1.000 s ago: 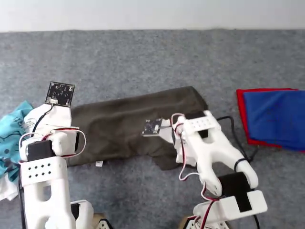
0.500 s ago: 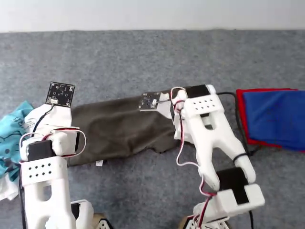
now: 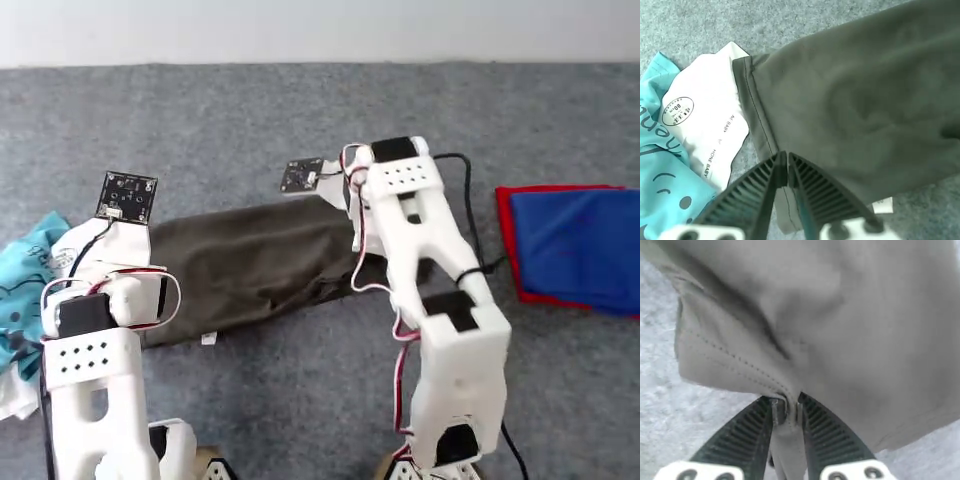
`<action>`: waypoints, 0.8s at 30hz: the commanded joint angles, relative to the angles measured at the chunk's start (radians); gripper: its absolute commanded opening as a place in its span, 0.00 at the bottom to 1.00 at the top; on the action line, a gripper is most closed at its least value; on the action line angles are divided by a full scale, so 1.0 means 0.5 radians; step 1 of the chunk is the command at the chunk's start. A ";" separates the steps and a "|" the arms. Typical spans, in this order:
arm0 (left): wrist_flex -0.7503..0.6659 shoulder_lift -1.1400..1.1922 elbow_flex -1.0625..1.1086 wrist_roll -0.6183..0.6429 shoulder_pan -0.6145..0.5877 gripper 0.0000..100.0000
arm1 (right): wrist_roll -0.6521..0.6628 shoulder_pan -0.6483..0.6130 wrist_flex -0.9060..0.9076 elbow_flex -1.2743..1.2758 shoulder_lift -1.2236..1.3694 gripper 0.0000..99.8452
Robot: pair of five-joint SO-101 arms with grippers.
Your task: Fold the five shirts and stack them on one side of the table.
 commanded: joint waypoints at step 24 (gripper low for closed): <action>0.003 -0.031 -0.017 -0.018 -0.009 0.02 | -0.601 -0.023 0.167 -1.212 0.434 0.24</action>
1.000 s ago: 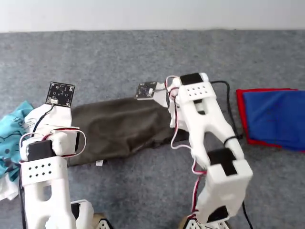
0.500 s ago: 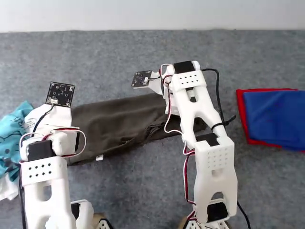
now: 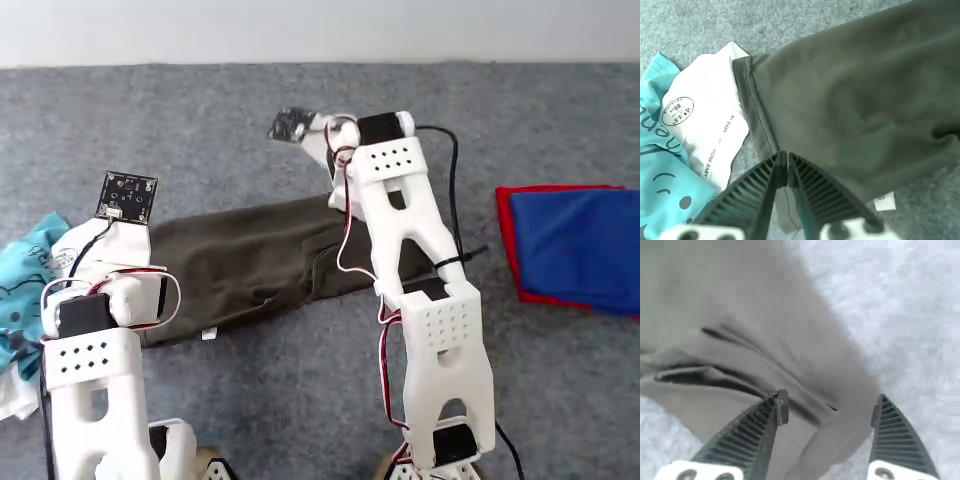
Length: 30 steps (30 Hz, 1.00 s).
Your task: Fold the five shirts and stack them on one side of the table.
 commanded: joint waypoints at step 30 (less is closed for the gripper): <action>0.190 -0.031 -0.241 -0.012 -0.012 0.02 | -0.150 -0.339 -0.201 0.825 -0.229 0.01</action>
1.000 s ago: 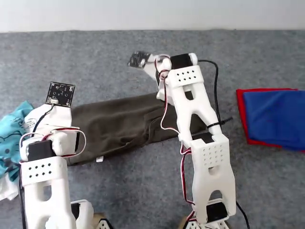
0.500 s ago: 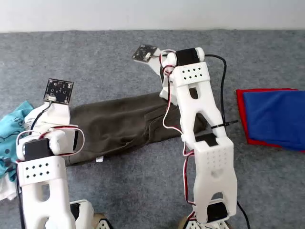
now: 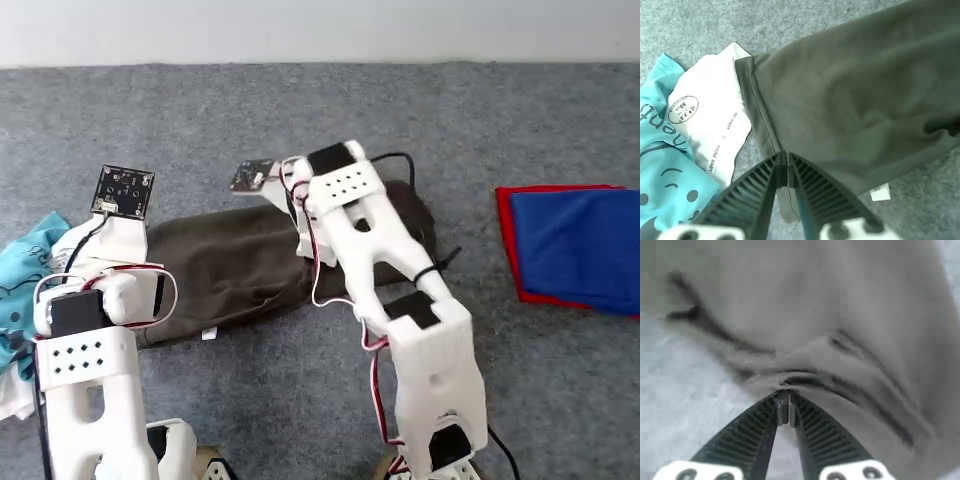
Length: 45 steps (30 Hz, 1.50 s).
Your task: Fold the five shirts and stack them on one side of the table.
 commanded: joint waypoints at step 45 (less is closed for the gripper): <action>-0.853 2.470 -1.272 0.589 -0.700 0.16 | -0.141 0.229 0.499 -0.482 -0.262 0.01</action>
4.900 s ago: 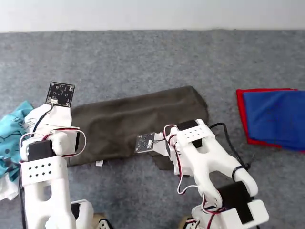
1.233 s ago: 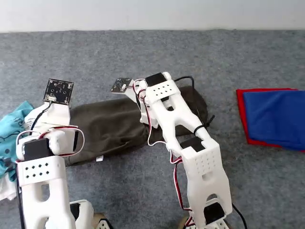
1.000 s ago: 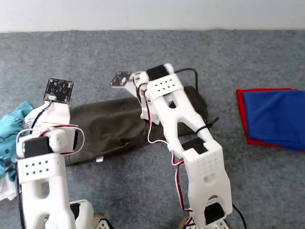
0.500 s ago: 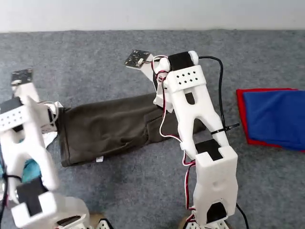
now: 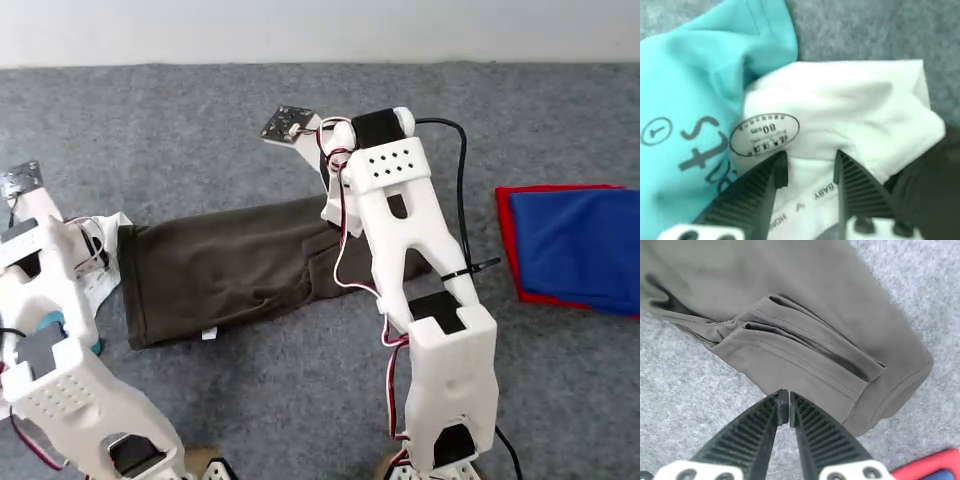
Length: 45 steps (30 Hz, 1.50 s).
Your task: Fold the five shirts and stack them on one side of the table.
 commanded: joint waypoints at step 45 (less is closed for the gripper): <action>0.681 -0.107 0.084 0.206 0.298 0.17 | -0.018 0.014 0.069 -0.086 0.002 0.01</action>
